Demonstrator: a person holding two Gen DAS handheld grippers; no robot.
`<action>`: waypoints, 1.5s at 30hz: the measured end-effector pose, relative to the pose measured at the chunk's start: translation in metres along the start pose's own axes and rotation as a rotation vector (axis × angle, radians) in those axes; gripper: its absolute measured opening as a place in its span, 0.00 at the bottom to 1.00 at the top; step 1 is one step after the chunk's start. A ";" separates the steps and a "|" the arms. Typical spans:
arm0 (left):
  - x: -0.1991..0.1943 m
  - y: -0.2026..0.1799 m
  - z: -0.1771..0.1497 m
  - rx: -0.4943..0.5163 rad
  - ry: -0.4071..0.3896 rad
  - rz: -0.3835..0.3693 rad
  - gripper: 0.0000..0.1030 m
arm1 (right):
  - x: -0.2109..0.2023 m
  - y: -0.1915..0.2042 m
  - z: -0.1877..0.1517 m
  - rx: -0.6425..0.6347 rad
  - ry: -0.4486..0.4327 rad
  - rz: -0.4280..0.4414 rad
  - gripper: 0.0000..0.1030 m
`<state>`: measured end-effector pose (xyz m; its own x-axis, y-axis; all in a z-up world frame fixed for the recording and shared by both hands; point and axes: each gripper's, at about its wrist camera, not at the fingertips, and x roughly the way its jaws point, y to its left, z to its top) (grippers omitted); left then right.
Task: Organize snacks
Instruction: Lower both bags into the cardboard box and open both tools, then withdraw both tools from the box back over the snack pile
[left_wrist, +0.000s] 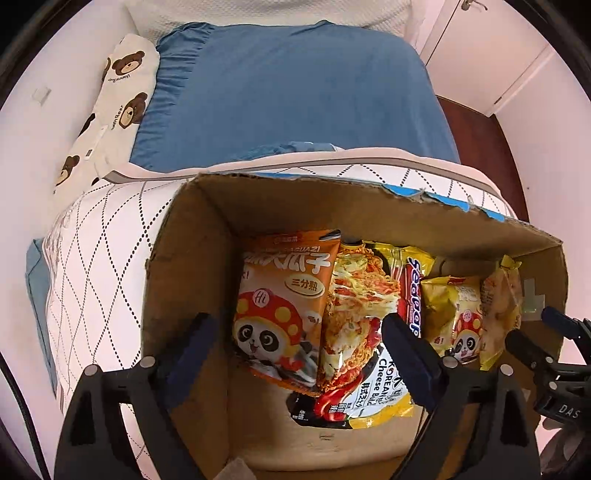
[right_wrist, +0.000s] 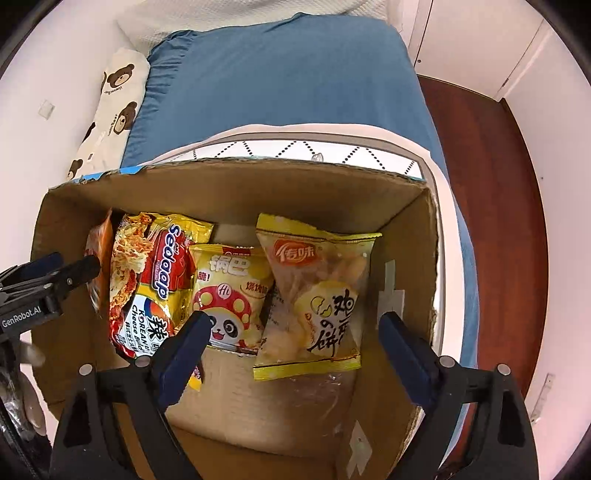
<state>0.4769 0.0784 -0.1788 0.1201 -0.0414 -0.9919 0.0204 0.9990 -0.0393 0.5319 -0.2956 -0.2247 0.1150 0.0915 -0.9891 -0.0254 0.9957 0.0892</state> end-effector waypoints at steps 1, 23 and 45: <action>0.000 -0.001 0.000 0.006 0.002 -0.006 0.90 | 0.001 0.000 -0.001 0.005 -0.012 -0.006 0.92; -0.091 -0.024 -0.112 0.038 -0.305 -0.006 0.90 | -0.076 0.024 -0.131 0.024 -0.284 -0.008 0.92; -0.176 -0.023 -0.226 0.074 -0.487 -0.082 0.90 | -0.172 0.049 -0.248 0.036 -0.487 0.051 0.92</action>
<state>0.2312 0.0659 -0.0303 0.5643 -0.1402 -0.8136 0.1175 0.9891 -0.0889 0.2648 -0.2663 -0.0790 0.5654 0.1279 -0.8148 -0.0098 0.9889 0.1485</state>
